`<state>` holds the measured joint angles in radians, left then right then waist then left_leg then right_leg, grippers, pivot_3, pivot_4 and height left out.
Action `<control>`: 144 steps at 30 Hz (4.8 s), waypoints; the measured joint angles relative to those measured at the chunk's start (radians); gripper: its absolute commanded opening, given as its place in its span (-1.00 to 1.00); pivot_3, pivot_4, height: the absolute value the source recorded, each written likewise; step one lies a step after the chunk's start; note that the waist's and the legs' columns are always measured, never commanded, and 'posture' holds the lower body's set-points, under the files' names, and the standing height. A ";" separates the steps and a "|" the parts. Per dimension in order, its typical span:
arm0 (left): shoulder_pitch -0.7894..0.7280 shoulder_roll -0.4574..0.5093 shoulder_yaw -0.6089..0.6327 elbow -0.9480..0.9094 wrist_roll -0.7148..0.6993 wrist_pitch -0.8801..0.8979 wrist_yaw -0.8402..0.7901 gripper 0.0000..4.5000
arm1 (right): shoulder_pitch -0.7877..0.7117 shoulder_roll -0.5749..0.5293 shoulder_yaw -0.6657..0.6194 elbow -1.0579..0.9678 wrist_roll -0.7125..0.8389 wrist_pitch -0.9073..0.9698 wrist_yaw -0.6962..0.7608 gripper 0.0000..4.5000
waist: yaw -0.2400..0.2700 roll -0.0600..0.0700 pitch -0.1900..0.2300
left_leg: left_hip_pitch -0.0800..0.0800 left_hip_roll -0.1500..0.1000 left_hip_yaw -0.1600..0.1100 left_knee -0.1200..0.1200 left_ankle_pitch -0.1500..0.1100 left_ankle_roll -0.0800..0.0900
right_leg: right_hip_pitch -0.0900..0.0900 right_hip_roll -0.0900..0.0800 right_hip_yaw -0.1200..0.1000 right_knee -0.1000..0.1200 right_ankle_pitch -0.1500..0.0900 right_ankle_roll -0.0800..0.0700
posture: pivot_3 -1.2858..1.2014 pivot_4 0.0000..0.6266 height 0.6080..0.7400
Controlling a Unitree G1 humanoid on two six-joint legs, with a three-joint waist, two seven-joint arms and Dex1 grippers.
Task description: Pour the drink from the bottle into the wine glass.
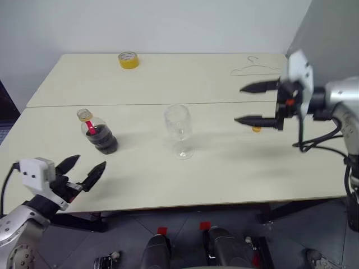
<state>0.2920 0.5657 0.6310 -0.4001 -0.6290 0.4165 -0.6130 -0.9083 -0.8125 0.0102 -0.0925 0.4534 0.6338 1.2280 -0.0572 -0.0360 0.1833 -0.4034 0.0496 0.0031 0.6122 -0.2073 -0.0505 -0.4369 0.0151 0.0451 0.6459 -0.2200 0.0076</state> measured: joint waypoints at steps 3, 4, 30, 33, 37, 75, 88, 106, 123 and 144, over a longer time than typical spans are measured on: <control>-0.039 -0.003 0.003 0.027 0.029 -0.021 0.039 1.00 | -0.070 0.064 -0.010 -0.018 0.080 0.033 0.001 0.99 | 0.004 0.000 0.000 | 0.000 0.000 0.000 0.000 0.000 0.000 | 0.000 0.000 0.000 0.000 0.000 0.000 | 0.03 -0.52 1.00; -0.066 -0.004 -0.009 0.042 0.048 -0.028 0.056 1.00 | -0.087 0.094 -0.010 -0.027 0.107 0.044 0.001 0.99 | 0.006 0.000 0.000 | -0.001 0.000 0.000 0.000 0.000 0.000 | 0.001 0.000 0.000 0.000 0.000 0.000 | 0.03 -0.52 1.00; -0.259 0.018 -0.163 0.220 0.206 -0.076 0.109 1.00 | -0.130 0.209 0.077 -0.099 0.186 0.079 -0.011 0.99 | 0.022 -0.001 -0.001 | -0.007 0.000 -0.001 0.003 0.000 0.000 | -0.004 0.000 -0.001 0.004 0.004 0.005 | 0.03 -0.52 1.00; -0.283 0.018 -0.172 0.242 0.215 -0.079 0.111 1.00 | -0.129 0.209 0.089 -0.100 0.187 0.079 -0.011 0.99 | 0.022 -0.001 -0.001 | -0.007 0.000 -0.001 0.003 0.000 0.000 | -0.004 0.000 -0.001 0.004 0.004 0.006 | 0.03 -0.52 1.00; -0.313 0.015 -0.206 0.272 0.222 -0.080 0.108 1.00 | -0.125 0.208 0.089 -0.101 0.193 0.079 -0.011 0.99 | 0.025 -0.001 -0.001 | -0.007 0.000 -0.001 0.003 0.000 0.000 | -0.004 0.000 -0.001 0.004 0.004 0.006 | 0.03 -0.52 1.00; -0.562 0.008 -0.315 0.629 0.323 -0.228 0.080 0.74 | -0.094 0.208 0.134 -0.108 0.148 0.080 -0.059 1.00 | 0.025 -0.001 -0.001 | -0.007 0.000 -0.002 0.017 0.000 0.000 | -0.004 0.001 -0.001 0.017 0.004 0.006 | 0.03 -0.52 1.00; -0.558 0.007 -0.317 0.637 0.323 -0.243 0.081 0.25 | -0.093 0.207 0.142 -0.108 0.139 0.080 -0.059 1.00 | 0.025 -0.001 -0.001 | -0.007 0.000 -0.002 0.017 0.000 0.000 | -0.004 0.000 -0.001 0.017 0.004 0.006 | 0.03 -0.52 1.00; -0.637 0.178 -0.342 0.514 0.403 -0.218 0.075 0.25 | -0.050 0.145 0.085 -0.072 0.139 0.110 -0.118 1.00 | 0.026 -0.001 0.000 | -0.009 0.000 -0.002 0.017 0.000 0.000 | -0.005 0.000 -0.001 0.015 0.003 0.005 | 0.03 -0.52 1.00; -0.907 0.236 -0.552 0.560 0.569 -0.295 -0.027 0.25 | 0.086 0.114 0.008 -0.078 0.120 0.122 -0.205 1.00 | 0.025 -0.001 0.000 | -0.012 -0.001 -0.003 0.017 0.000 0.000 | -0.006 0.001 -0.001 0.015 0.005 0.007 | 0.03 -0.52 1.00; -1.005 0.201 -0.731 0.574 0.764 -0.474 -0.055 0.25 | 0.151 0.122 -0.067 -0.149 0.196 0.147 -0.279 1.00 | 0.026 -0.001 0.000 | -0.012 -0.001 -0.003 0.018 0.000 0.000 | -0.006 0.001 -0.001 0.016 0.005 0.008 | 0.03 -0.52 1.00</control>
<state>-0.7132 0.7667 -0.0995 0.1741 0.1347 -0.0574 -0.6683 -0.7578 -0.6901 -0.0565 -0.2413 0.6492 0.7810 0.9486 -0.0313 -0.0368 0.1830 -0.4154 0.0487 0.0001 0.6298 -0.2070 -0.0501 -0.4431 0.0159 0.0441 0.6622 -0.2151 0.0153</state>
